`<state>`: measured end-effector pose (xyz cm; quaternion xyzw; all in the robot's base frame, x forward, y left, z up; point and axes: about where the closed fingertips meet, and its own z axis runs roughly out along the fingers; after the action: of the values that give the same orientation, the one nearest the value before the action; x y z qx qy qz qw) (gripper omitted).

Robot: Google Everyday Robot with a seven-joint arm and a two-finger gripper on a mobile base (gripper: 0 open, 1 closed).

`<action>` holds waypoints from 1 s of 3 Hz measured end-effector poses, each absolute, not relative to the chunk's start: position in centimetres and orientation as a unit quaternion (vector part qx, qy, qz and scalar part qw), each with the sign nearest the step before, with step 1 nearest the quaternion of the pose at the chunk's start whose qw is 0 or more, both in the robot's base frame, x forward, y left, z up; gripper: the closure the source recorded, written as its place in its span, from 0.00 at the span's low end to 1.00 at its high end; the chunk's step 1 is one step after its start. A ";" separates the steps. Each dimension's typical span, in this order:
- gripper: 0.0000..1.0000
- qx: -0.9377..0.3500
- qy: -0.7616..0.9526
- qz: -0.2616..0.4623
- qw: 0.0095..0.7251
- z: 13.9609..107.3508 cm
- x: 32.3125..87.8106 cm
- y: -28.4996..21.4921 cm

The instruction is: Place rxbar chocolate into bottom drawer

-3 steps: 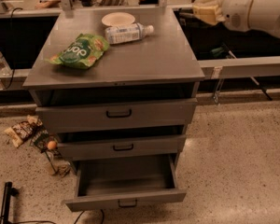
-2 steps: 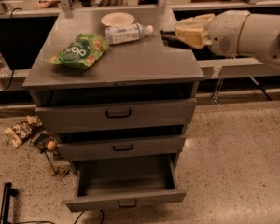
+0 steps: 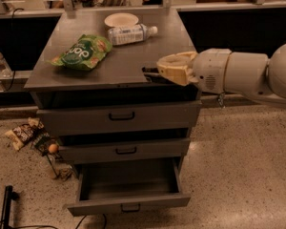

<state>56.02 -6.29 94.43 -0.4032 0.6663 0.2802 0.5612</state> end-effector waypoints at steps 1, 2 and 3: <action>1.00 -0.424 0.661 0.304 0.540 89.6 55.1 -4.1; 1.00 -0.465 0.638 0.320 0.525 85.0 55.0 -1.7; 1.00 -0.465 0.638 0.320 0.525 85.0 55.0 -1.7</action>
Offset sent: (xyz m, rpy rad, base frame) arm -0.0106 0.0645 -0.1361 -0.0574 -0.0056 0.2604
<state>54.95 -1.70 85.00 -0.4649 0.6376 0.3196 0.5246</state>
